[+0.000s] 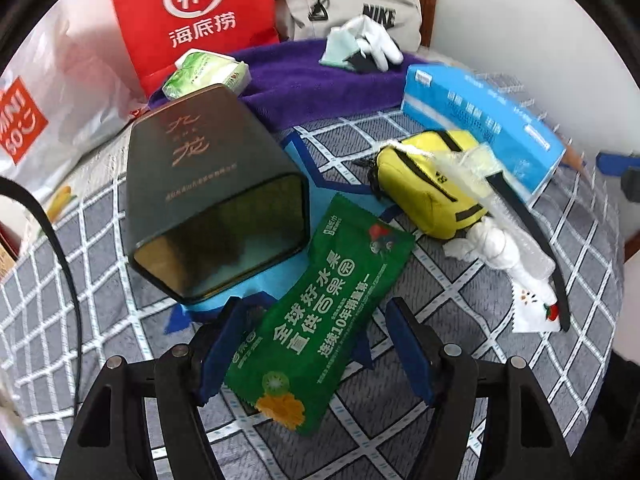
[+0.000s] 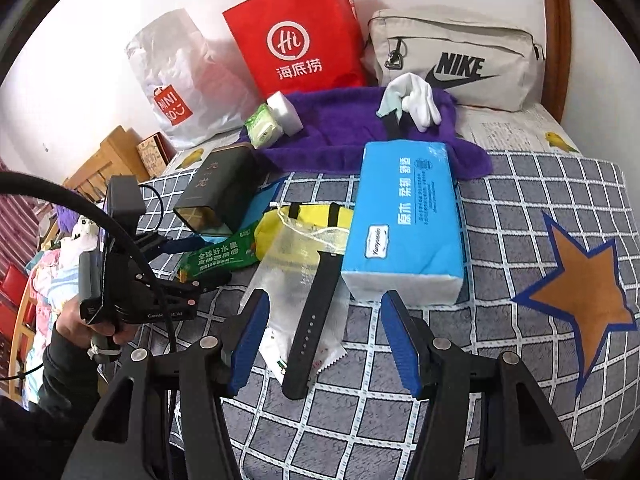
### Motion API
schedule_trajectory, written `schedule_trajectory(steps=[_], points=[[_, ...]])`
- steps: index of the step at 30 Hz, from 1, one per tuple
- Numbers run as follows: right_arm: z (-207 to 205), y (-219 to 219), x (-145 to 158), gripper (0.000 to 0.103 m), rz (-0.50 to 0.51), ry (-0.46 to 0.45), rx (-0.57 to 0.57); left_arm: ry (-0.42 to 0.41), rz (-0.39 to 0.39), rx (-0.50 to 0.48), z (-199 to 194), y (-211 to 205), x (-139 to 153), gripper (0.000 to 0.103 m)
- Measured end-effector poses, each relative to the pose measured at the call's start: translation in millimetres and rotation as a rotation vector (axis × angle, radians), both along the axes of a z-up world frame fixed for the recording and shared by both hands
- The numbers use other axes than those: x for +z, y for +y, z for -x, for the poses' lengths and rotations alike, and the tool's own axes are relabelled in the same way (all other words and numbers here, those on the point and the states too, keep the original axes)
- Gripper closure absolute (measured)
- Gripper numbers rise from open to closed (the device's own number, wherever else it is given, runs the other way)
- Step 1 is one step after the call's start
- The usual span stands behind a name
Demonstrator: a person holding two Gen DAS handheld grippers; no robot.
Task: Organize soft objects
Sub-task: 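Grasp the black watch strap with the right gripper while the left gripper holds the snack packet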
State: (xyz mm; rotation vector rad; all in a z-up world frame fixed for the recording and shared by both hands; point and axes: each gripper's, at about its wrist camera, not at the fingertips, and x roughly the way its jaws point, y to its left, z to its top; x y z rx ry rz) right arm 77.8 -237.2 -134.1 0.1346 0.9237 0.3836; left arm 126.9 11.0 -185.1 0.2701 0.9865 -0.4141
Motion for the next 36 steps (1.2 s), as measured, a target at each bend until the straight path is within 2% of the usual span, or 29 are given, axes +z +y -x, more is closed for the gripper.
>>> schedule_trajectory(steps=[1,3,5,6,10,13,15,16,17,22,25,30,36], points=[[-1,-1,-1,0.045,-0.006,0.005,-0.001,-0.011,0.02,0.001,1,3,-1,0.031],[-1,-3,-4,0.045,-0.017,0.014,-0.003,-0.027,0.034,0.013,5,7,-3,0.016],[-2,-4,-7,0.045,-0.022,0.022,-0.008,-0.008,0.037,0.032,5,10,-5,0.007],[-3,-4,-8,0.045,-0.025,0.026,-0.009,0.011,0.033,0.02,3,8,-5,0.006],[-3,-5,-12,0.045,-0.033,0.036,-0.006,0.003,0.013,-0.006,2,2,-7,0.006],[-4,-5,-15,0.045,-0.032,0.043,-0.007,-0.001,0.015,-0.049,0,-1,-7,0.016],[-4,-5,-17,0.045,-0.034,0.05,-0.01,0.003,0.024,-0.076,0,-5,-4,0.042],[-5,-5,-19,0.045,-0.035,0.053,-0.011,0.002,0.024,-0.095,2,-7,-3,0.05],[-5,-6,-20,0.045,-0.037,0.055,-0.01,0.002,0.023,-0.12,6,-10,-1,0.065],[-5,-9,-24,0.045,-0.037,0.065,-0.013,-0.01,-0.009,-0.142,15,-20,2,0.064],[-7,-11,-27,0.045,-0.044,0.074,-0.02,0.01,0.012,-0.126,10,-19,0,0.061],[-6,-5,-33,0.045,-0.038,0.091,-0.007,0.044,0.023,-0.066,7,-14,3,0.072],[-2,18,-39,0.046,-0.013,0.083,0.028,0.088,0.067,0.029,10,-1,6,0.075]])
